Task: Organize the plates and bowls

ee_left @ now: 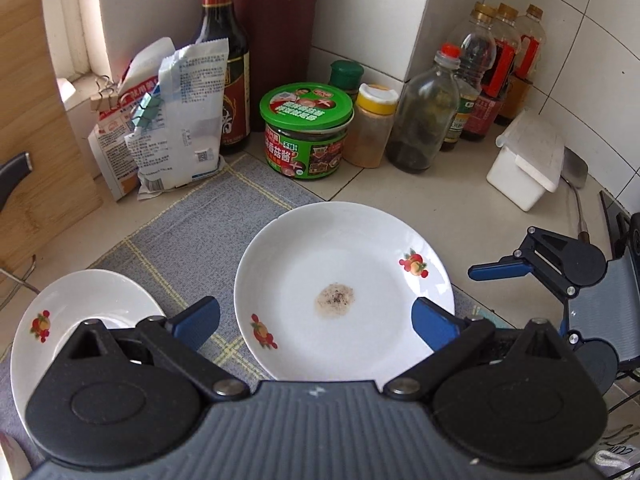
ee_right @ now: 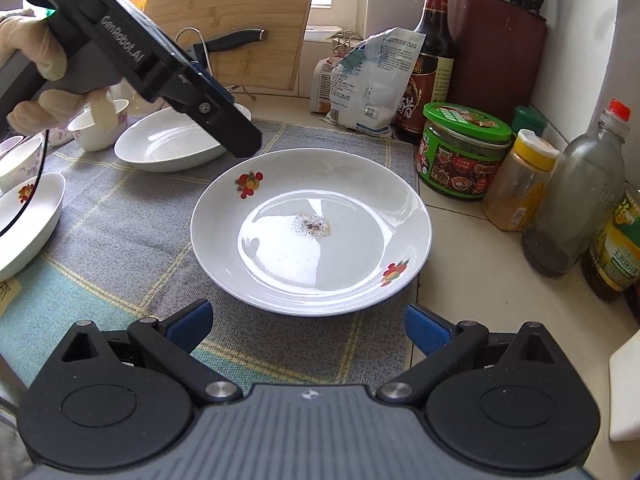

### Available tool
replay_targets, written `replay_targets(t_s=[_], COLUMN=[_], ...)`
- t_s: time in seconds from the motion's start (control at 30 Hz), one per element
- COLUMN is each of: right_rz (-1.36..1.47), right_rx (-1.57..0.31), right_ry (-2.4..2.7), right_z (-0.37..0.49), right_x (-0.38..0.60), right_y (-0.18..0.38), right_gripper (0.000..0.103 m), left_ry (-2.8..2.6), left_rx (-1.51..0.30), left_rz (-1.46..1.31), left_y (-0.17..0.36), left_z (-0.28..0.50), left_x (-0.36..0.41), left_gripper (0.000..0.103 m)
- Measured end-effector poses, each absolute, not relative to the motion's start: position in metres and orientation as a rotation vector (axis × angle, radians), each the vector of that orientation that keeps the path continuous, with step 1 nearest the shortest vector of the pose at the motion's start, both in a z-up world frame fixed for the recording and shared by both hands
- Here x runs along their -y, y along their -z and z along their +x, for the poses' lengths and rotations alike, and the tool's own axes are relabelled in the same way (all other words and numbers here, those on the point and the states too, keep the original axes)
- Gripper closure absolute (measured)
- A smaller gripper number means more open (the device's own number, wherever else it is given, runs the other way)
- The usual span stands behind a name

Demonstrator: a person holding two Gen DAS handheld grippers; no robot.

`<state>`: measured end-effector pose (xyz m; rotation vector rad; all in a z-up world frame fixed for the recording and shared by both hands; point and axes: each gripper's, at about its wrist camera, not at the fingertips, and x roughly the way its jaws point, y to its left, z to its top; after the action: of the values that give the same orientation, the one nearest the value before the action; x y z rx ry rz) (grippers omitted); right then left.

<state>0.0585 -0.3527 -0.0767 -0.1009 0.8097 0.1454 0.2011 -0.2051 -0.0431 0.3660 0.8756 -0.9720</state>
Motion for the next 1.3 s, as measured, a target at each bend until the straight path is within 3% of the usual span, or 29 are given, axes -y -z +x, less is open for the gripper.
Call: replay_targets(t_s=[0.37,0.8,1.3], right_rz=[-0.071,-0.058,-0.091], right_rx=[-0.771,-0.753,-0.805], right_ry=[-0.099,-0.259,-0.354], right_z=[0.053,0.065,0.069], right_x=[0.334,0.297,0.202], right_y=[0.061,0.06,0.055], right_gripper=[0.0,0.0,0.0], left_ry=[0.803,0.568,0.474], left_rx=[-0.747,-0.812,-0.793], left_rz=[0.29,0.077,0.031], left_y=[0.027,0.04,0.048], left_z=[0.13,0.088,0.065], left_x=[0.148,0.075,-0.029], left_gripper=[0.001,0.001,0.001])
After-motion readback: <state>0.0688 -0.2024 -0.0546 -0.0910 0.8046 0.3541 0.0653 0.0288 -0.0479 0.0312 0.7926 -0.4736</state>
